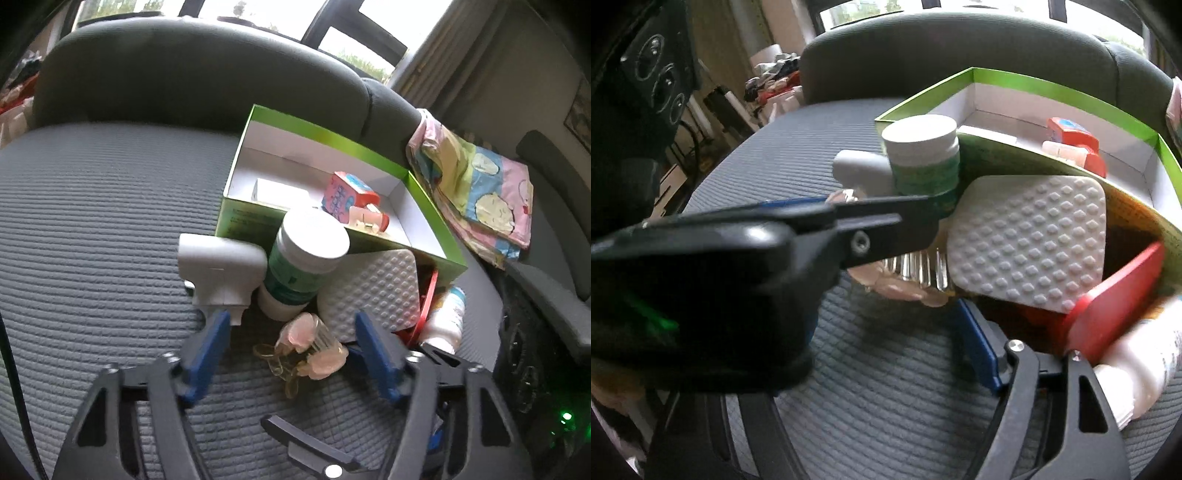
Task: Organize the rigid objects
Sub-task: 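Grasp the clear-and-pink hair claw clip with the left tool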
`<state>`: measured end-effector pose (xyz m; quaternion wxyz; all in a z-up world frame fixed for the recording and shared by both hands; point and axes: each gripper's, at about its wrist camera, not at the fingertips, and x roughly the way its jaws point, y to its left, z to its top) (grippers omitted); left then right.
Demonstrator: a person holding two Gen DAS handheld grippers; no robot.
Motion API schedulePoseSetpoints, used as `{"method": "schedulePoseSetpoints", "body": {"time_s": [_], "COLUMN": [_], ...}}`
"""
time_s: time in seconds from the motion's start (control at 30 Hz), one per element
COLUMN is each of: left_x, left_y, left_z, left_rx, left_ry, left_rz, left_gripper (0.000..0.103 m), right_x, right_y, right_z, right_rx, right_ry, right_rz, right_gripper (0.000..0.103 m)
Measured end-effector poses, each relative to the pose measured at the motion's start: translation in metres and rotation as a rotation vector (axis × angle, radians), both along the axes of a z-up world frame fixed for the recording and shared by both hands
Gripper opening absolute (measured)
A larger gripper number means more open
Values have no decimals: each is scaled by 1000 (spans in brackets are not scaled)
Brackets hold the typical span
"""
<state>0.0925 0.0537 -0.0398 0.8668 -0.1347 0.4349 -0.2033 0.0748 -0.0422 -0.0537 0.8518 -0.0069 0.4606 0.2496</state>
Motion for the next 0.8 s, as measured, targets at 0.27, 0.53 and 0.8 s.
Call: {"method": "schedulePoseSetpoints", "body": {"time_s": [0.27,0.53,0.8], "left_x": [0,-10,-39], "left_y": [-5,1,-2], "left_z": [-6,6,32], "left_rx": [-20,-37,-4], "left_ry": [16,1,-50], "left_rz": [-61,-106,-136], "left_gripper": [42,39,39], "right_x": [2,-8,-41], "right_y": [-9,-18,-19], "right_z": [-1,2,20], "right_rx": [16,88,153], "right_ry": [-7,10,-3], "right_rz": [-5,-6,9], "right_gripper": [53,51,51]}}
